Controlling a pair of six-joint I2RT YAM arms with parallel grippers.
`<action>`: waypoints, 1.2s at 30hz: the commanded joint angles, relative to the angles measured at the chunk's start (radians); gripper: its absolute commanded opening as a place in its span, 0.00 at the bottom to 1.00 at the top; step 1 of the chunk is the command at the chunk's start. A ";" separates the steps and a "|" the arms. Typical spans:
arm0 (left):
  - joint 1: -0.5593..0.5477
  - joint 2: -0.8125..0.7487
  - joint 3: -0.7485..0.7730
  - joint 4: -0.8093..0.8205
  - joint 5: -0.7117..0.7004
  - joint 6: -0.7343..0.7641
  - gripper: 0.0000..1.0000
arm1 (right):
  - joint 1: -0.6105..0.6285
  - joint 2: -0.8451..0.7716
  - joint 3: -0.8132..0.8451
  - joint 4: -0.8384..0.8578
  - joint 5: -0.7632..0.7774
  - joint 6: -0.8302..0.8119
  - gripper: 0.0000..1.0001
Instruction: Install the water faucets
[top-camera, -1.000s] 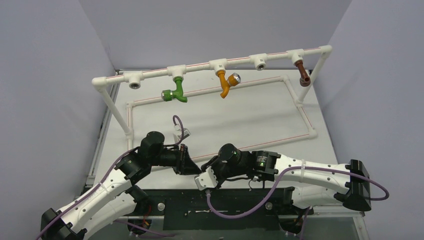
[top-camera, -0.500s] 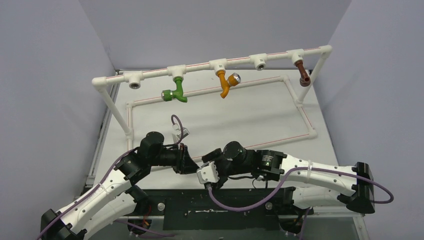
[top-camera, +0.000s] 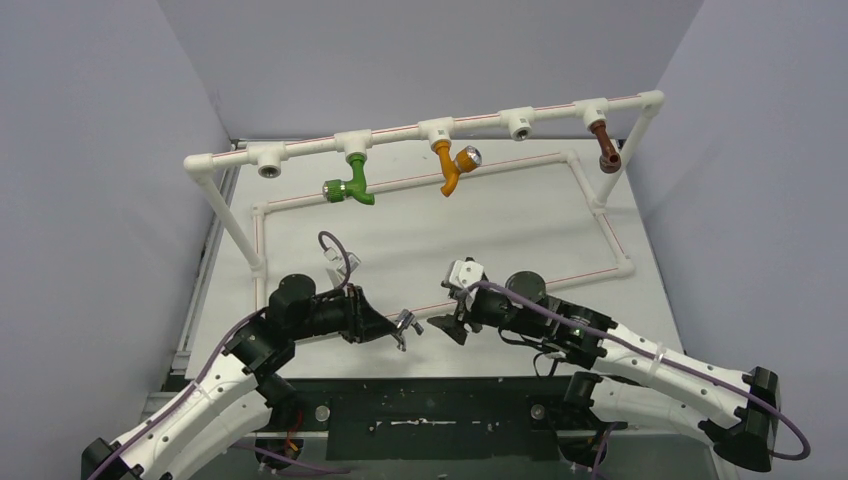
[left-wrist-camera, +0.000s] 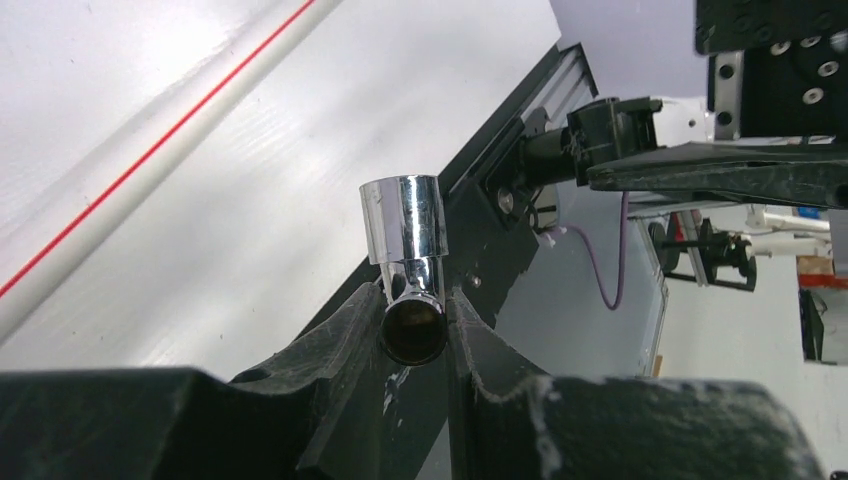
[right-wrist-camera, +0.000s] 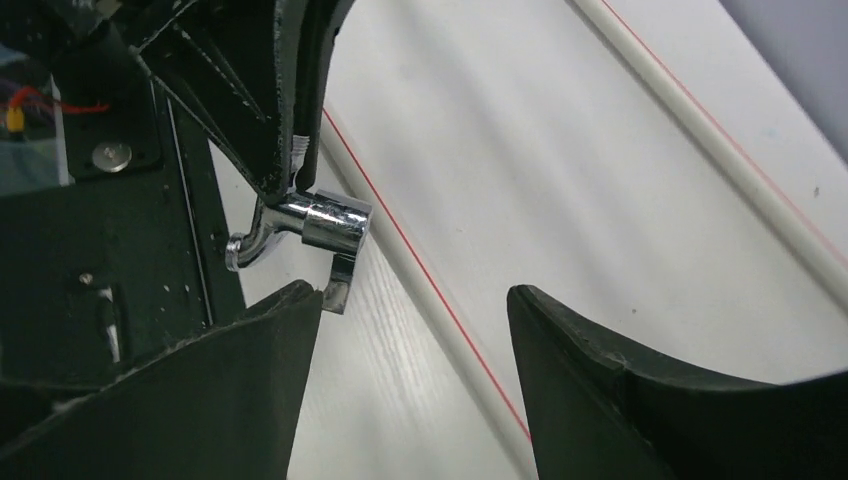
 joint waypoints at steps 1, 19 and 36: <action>0.005 -0.052 -0.003 0.191 -0.080 -0.065 0.00 | -0.009 -0.030 -0.048 0.186 0.144 0.372 0.69; 0.005 -0.246 -0.160 0.606 -0.278 -0.256 0.00 | -0.149 -0.013 -0.257 0.699 -0.099 1.027 0.64; 0.007 -0.236 -0.325 1.055 -0.349 -0.447 0.00 | -0.158 0.241 -0.248 1.140 -0.253 1.278 0.55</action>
